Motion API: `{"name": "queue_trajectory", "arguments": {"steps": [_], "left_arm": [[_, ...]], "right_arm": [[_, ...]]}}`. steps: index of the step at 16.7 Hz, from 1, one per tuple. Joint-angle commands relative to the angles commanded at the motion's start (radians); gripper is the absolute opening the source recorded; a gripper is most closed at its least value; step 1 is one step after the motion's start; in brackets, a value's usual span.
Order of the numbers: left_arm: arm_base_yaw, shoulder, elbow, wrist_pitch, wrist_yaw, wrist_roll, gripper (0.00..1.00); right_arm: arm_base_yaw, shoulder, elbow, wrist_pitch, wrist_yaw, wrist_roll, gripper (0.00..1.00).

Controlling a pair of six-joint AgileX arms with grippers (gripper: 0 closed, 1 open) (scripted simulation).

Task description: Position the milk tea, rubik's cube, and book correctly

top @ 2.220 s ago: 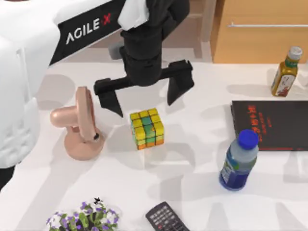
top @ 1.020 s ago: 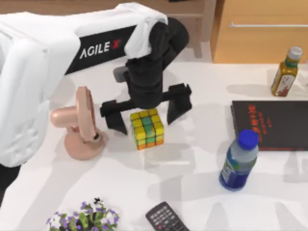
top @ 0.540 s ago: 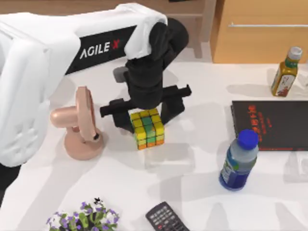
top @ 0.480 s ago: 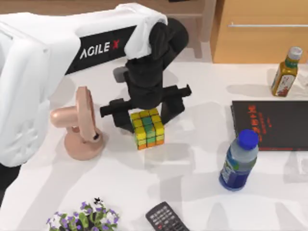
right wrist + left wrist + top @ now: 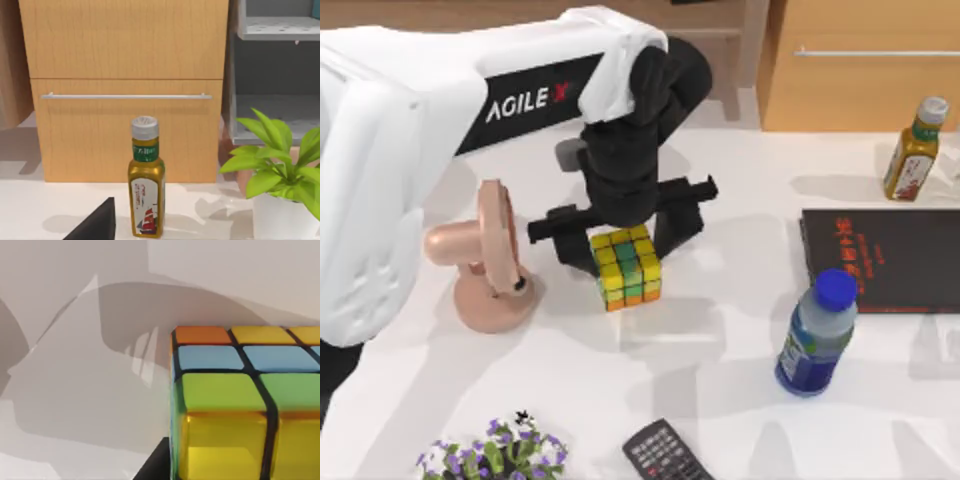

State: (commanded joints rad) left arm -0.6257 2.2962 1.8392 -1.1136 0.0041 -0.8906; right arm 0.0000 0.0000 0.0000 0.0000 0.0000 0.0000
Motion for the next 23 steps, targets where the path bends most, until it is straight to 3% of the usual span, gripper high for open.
{"name": "queue_trajectory", "arguments": {"steps": [16, 23], "left_arm": [[-0.004, -0.025, 0.082, -0.099, 0.003, 0.007, 0.0], [0.112, -0.246, 0.069, 0.04, 0.059, 0.186, 0.0]], "right_arm": [[0.0, 0.0, 0.0, 0.0, 0.0, 0.0, 1.0], [0.0, 0.0, 0.0, 0.0, 0.0, 0.0, 1.0]]}}
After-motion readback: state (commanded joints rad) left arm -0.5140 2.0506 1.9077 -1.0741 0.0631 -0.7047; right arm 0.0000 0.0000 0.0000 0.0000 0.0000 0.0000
